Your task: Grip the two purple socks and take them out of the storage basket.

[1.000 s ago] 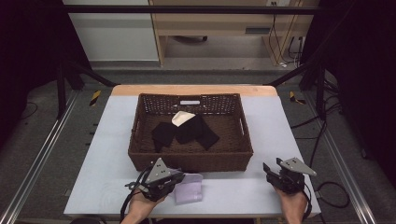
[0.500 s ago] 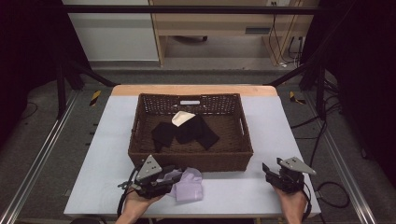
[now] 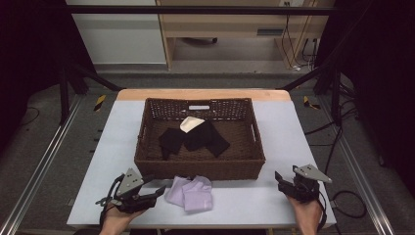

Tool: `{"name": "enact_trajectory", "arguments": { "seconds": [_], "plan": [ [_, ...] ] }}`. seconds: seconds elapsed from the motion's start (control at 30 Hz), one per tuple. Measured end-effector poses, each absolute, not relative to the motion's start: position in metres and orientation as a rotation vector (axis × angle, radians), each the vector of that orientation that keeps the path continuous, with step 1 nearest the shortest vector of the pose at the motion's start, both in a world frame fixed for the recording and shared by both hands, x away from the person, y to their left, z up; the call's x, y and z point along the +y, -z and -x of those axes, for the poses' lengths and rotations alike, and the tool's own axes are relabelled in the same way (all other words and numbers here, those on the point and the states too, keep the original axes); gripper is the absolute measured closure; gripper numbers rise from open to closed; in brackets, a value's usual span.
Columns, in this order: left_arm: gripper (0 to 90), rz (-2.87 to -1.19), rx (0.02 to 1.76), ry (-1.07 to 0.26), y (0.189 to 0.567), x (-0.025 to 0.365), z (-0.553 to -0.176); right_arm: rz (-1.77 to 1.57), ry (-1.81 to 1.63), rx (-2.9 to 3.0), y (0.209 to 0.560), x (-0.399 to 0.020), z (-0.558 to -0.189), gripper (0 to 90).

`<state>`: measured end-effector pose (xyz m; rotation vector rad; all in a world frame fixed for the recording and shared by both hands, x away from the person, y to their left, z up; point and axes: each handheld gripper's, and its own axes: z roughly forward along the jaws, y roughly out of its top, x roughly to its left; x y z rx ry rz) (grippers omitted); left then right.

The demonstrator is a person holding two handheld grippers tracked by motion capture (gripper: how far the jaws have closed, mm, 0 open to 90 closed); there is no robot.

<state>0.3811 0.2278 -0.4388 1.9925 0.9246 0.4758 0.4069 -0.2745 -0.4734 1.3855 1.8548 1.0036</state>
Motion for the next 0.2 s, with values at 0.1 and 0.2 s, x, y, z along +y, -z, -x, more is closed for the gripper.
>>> {"name": "enact_trajectory", "arguments": {
  "seconds": [0.1,0.2],
  "plan": [
    [38.0,-1.970,0.936,-0.474,0.439,0.235,-0.380,-1.389,-1.000,1.854,0.473,-0.275,-0.407,28.4],
    [37.3,-1.928,0.925,-0.504,0.436,0.241,-0.377,-1.397,-0.988,1.854,0.474,-0.275,-0.407,24.4]
  ]
}}
